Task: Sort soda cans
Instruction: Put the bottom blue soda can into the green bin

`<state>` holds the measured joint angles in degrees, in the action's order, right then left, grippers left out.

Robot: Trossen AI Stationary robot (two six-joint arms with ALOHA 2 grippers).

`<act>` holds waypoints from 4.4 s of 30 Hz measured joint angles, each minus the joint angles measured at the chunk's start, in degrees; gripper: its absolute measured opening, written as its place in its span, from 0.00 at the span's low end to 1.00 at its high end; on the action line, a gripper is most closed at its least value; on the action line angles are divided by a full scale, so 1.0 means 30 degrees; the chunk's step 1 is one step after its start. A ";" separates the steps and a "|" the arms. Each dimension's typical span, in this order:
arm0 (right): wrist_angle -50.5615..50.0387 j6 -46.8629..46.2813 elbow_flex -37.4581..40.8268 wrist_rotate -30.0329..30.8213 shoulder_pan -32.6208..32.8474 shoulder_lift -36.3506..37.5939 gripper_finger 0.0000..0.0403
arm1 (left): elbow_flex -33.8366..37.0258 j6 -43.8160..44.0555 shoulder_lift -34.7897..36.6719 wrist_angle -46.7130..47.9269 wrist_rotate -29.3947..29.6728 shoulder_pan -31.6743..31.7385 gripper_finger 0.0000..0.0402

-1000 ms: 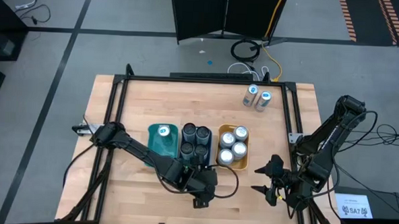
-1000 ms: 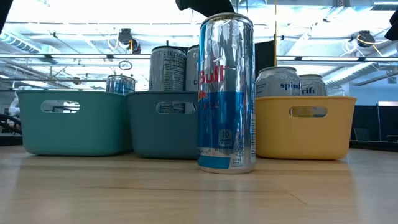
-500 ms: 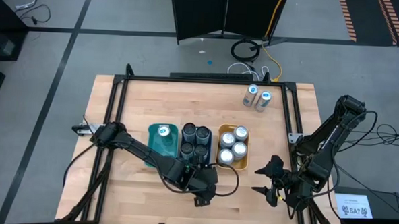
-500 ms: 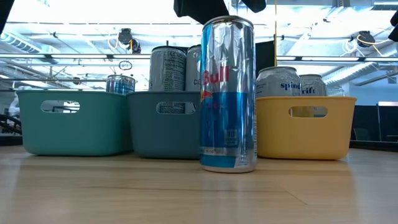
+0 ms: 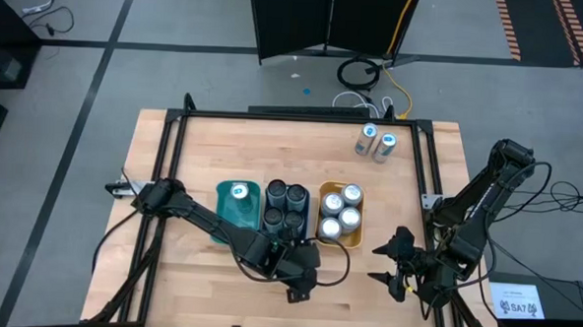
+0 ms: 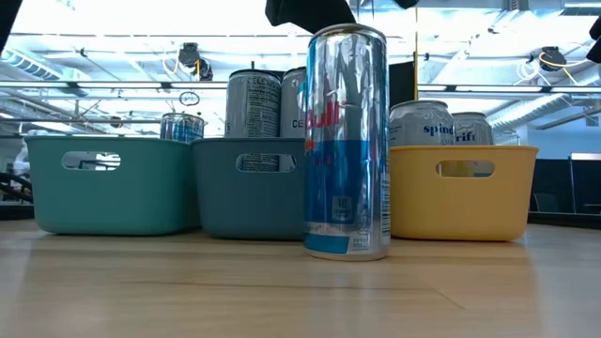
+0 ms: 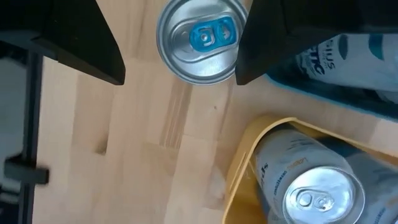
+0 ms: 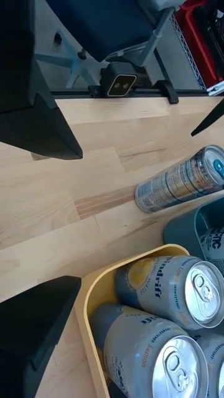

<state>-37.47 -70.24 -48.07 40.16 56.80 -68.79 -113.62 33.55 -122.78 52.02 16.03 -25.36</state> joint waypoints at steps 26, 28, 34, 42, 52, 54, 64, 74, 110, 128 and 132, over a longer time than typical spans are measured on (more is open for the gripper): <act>0.0874 0.0285 0.0000 -0.0431 0.0000 0.0000 0.78 | 0.0015 0.2693 -0.0044 -0.1236 0.0675 0.0529 0.86; 0.0873 0.0285 0.0000 -0.0452 0.0000 0.0000 0.78 | 0.0015 0.2699 -0.0044 -0.1228 0.0571 0.0638 0.89; 0.0998 0.0254 0.0000 -0.0488 0.0000 0.0000 0.78 | 0.0015 0.2701 -0.0036 -0.1217 0.0168 0.0860 0.96; 0.0990 0.0351 0.0000 -0.0430 0.0000 0.0000 0.78 | 0.0015 0.2524 -0.0022 -0.0924 0.0153 0.0838 0.97; 0.0990 0.0500 0.0000 -0.0423 0.0000 0.0000 0.78 | 0.0015 0.1687 -0.0015 0.1031 0.0156 0.0840 0.97; 0.0990 0.0504 0.0000 -0.0423 0.0000 0.0000 0.78 | 0.0015 0.1687 -0.0015 0.0997 0.0153 0.0787 0.97; 0.0990 0.0726 0.0000 -0.0423 0.0000 0.0000 0.78 | 0.0188 0.1679 0.0007 0.0994 -0.0428 0.0772 0.97; 0.0982 0.0876 0.0000 -0.0423 -0.0007 0.0000 0.78 | 0.1122 0.1641 0.0007 0.0822 -0.1041 0.0736 0.97; 0.0982 0.1196 0.0000 -0.0495 -0.0007 0.0000 0.78 | 0.0359 0.1840 0.0251 -0.0100 -0.1829 0.0809 0.67; 0.0968 0.1666 0.0000 -0.0495 -0.0007 0.0007 0.78 | 0.0306 0.7404 0.4057 0.7722 -0.1020 -0.0439 0.67; 0.0968 0.1670 0.0000 -0.0494 -0.0016 0.0007 0.78 | 0.0306 0.9700 0.5286 1.1251 0.0641 -0.1306 0.67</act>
<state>-34.57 -65.23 -48.07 38.68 56.75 -68.77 -112.71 62.65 -106.92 85.77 17.95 -29.28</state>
